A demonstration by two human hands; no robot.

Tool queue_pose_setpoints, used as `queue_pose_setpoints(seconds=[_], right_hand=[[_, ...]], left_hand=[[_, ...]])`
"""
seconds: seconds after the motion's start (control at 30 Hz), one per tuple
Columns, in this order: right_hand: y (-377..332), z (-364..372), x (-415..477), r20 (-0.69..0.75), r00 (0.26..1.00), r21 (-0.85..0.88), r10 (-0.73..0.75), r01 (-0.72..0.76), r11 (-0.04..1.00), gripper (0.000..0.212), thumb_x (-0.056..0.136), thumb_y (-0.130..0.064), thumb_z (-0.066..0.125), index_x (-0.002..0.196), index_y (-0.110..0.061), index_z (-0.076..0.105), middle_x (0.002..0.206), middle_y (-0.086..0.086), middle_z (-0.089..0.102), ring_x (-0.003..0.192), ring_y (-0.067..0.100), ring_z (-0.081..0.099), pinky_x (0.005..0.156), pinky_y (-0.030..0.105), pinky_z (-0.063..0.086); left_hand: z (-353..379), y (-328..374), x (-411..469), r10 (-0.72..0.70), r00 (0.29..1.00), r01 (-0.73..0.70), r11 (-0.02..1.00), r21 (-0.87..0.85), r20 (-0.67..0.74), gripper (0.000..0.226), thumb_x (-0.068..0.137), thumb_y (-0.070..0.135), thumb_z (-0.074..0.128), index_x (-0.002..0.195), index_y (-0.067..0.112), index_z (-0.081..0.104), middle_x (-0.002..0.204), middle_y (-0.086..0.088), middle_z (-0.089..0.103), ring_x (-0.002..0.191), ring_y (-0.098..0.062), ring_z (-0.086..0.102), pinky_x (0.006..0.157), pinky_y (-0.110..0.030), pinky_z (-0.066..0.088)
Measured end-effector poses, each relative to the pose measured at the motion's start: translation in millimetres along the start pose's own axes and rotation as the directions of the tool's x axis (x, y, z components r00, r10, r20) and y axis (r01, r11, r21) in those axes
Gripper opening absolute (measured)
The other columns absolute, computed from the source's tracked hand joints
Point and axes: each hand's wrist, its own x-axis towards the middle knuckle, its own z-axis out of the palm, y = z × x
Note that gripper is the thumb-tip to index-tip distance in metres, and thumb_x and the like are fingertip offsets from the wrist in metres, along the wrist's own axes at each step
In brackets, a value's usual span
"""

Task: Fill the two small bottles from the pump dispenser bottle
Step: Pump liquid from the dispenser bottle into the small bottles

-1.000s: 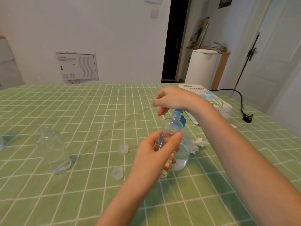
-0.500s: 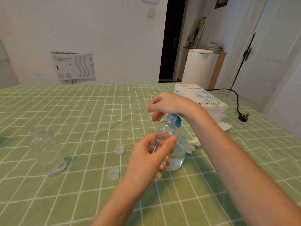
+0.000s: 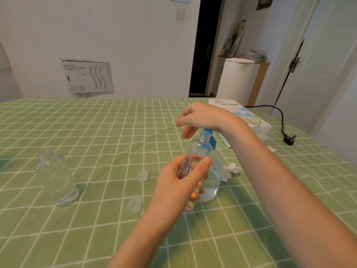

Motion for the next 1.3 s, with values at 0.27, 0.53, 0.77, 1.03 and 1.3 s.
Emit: queue_pose_setpoints(seconds=[0.27,0.53,0.77,1.03,1.3], right_hand=[[7,9,2,0.035,0.999,0.027,0.034,-0.035,0.999,0.030,0.090,-0.025,0.054,0.113,-0.005,0.059,0.087,0.005,0.075,0.109,0.037,0.061,0.100,0.048,0.046],[6,4,0,-0.079,0.997,-0.006,-0.015,0.015,1.000,0.025,0.093,-0.027,0.049,0.110,-0.013,0.060,0.081,0.000,0.073,0.096,0.020,0.067,0.084,0.031,0.049],[0,-1,2,-0.059,0.998,-0.012,0.004,-0.005,1.000,0.037,0.091,-0.024,0.049,0.118,-0.001,0.058,0.082,0.003,0.074,0.105,0.031,0.063,0.087,0.037,0.050],[10,8,5,0.013,0.999,0.055,0.046,-0.047,0.997,0.032,0.089,-0.023,0.053,0.112,-0.001,0.060,0.082,0.004,0.074,0.108,0.037,0.061,0.100,0.047,0.046],[11,11,4,-0.002,0.999,0.085,0.035,-0.035,0.996,0.035,0.090,-0.023,0.052,0.115,0.000,0.059,0.082,0.005,0.074,0.110,0.039,0.059,0.099,0.049,0.046]], left_hand=[[0,-4,-1,-0.014,1.000,0.013,1.000,0.006,0.006,0.041,0.058,0.052,0.065,0.086,0.021,0.068,0.060,0.007,0.064,0.046,-0.006,0.054,0.040,-0.016,0.041],[1,-2,0,-0.003,1.000,0.003,1.000,0.002,-0.002,0.038,0.059,0.049,0.063,0.086,0.022,0.068,0.059,0.008,0.064,0.046,-0.005,0.054,0.040,-0.015,0.041],[1,0,0,0.010,1.000,-0.010,1.000,-0.009,-0.007,0.037,0.058,0.052,0.064,0.083,0.025,0.068,0.061,0.008,0.066,0.047,-0.006,0.055,0.041,-0.015,0.040],[0,-3,0,0.006,1.000,-0.006,1.000,0.012,-0.005,0.039,0.057,0.052,0.064,0.083,0.023,0.068,0.059,0.008,0.065,0.046,-0.005,0.055,0.041,-0.015,0.042],[-1,-4,-1,0.000,1.000,0.000,1.000,0.006,-0.003,0.035,0.059,0.051,0.065,0.081,0.024,0.069,0.061,0.006,0.065,0.046,-0.006,0.055,0.040,-0.015,0.040]])
